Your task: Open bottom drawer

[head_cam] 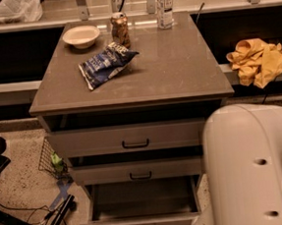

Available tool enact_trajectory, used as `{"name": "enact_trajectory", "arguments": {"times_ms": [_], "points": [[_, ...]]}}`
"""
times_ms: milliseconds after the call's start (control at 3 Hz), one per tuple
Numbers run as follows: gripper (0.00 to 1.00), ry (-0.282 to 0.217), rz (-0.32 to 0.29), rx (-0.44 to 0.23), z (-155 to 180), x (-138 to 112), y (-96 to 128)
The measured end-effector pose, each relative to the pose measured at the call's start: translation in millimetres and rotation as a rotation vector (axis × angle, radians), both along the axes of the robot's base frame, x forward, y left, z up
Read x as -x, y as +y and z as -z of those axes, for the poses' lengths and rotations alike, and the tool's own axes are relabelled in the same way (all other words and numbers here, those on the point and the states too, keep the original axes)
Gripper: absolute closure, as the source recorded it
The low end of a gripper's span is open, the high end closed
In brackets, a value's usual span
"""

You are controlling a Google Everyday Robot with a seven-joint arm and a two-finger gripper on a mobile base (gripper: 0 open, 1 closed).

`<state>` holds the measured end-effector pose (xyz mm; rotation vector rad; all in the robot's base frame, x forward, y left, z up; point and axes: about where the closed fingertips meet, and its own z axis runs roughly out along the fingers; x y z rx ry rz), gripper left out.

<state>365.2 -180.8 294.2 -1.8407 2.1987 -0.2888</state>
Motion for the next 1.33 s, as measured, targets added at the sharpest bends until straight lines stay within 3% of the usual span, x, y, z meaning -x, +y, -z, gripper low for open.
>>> {"name": "enact_trajectory", "arguments": {"times_ms": [333, 667, 1000, 1333], "points": [[1.00, -0.127, 0.014, -0.096, 31, -40, -18], [1.00, -0.222, -0.034, -0.167, 41, -66, -18], [1.00, -0.305, -0.113, -0.233, 44, -89, -9], [1.00, -0.351, -0.205, -0.250, 43, -105, 7]]}}
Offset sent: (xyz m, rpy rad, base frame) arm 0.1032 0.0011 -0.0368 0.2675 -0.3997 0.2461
